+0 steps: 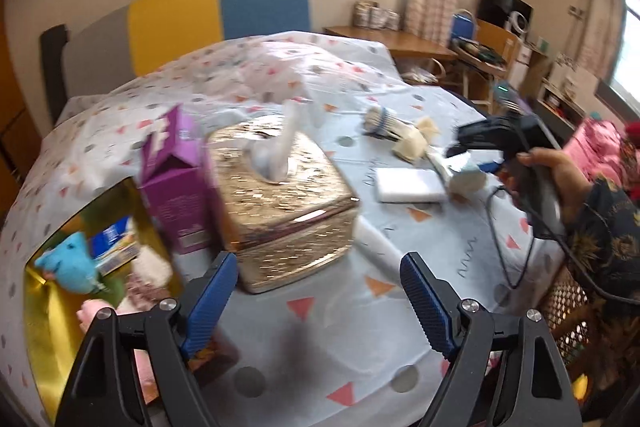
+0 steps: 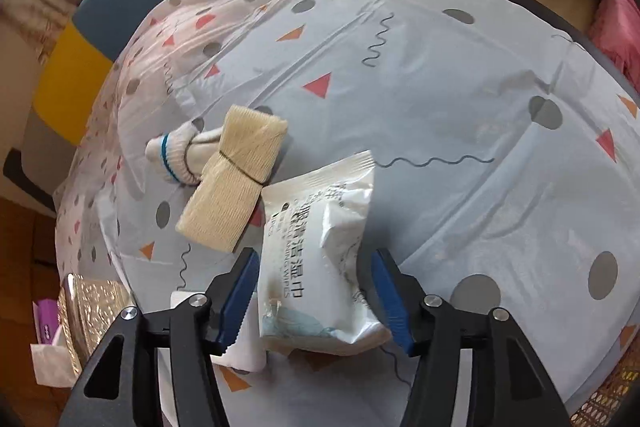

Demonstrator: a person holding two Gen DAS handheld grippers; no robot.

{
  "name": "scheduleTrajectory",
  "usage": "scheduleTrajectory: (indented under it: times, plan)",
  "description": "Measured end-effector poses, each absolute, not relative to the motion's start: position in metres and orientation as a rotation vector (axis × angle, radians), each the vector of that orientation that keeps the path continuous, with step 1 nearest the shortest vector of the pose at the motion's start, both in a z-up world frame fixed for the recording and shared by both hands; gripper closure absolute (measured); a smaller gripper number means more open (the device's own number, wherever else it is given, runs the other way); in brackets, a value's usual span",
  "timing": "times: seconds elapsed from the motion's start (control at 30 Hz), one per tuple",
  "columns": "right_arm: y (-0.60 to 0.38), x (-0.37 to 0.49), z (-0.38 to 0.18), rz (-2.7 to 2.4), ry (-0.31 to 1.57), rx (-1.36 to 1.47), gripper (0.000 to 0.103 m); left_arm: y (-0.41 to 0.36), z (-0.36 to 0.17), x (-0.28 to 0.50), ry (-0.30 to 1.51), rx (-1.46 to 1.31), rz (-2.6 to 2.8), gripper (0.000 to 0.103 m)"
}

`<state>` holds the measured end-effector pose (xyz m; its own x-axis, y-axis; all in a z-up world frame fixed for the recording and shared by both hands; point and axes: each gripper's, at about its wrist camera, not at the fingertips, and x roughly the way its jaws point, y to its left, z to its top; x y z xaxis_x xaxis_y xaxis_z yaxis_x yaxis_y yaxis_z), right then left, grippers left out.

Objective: Organize soft objects
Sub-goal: 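Move the right gripper back to the pile and grasp the white wipes pack, then grasp the white sponge block with the left gripper while the right gripper holds the wipes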

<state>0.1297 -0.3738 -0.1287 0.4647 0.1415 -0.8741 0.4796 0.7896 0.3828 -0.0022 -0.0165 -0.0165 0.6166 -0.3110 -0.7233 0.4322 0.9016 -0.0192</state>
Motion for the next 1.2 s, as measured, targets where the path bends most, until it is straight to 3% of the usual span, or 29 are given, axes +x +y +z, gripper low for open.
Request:
scheduleTrajectory:
  times: [0.23,0.3,0.5,0.63,0.67,1.2]
  plan:
    - [-0.331,0.147,-0.136,-0.254,1.180,0.303,0.039,-0.045,-0.019,-0.005,0.816,0.190,-0.521,0.019]
    - [-0.331,0.146,-0.139,-0.264,1.198,0.261,0.050,-0.054,-0.017,-0.005,0.814,0.204,-0.549,0.019]
    - [-0.367,0.133,-0.131,-0.384,1.167,0.371,0.054,-0.103,-0.011,0.009,0.809,0.355,-0.607,0.019]
    - [-0.381,0.129,-0.132,-0.386,1.183,0.448,0.054,-0.140,-0.023,0.026,0.850,0.470,-0.647,0.012]
    - [-0.382,0.129,-0.132,-0.389,1.182,0.450,0.054,-0.151,-0.029,0.031,0.864,0.516,-0.653,0.008]
    - [-0.401,0.116,-0.129,-0.359,1.175,0.584,0.054,-0.263,-0.129,0.120,1.021,0.934,-0.616,0.001]
